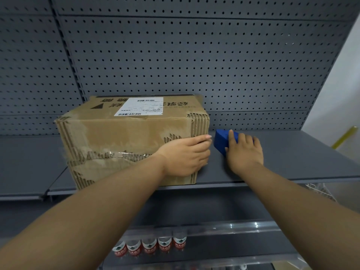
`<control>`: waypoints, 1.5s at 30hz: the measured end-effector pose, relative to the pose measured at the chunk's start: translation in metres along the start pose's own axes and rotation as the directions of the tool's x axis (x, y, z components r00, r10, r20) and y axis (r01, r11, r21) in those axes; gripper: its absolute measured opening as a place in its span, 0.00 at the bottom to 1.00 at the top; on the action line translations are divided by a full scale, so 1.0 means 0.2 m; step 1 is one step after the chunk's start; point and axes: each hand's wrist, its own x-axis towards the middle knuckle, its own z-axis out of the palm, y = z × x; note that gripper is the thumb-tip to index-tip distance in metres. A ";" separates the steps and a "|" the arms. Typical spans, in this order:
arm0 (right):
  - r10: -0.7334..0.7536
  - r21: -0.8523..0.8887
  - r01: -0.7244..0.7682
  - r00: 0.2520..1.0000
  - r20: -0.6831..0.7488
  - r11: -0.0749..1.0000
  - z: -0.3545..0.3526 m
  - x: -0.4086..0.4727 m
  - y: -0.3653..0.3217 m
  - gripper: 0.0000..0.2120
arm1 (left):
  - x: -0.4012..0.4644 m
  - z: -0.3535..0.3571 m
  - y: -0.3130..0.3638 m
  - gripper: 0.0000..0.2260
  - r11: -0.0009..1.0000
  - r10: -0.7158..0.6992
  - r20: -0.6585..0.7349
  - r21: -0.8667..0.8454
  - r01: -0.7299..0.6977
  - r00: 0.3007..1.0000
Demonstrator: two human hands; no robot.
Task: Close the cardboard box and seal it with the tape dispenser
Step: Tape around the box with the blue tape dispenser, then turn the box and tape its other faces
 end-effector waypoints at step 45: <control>0.414 0.940 -0.170 0.910 0.034 0.296 -0.35 -0.45 -0.73 0.27 | -1.00 -0.38 0.00 0.25 -0.520 -0.750 0.639 -0.412 0.748 -0.169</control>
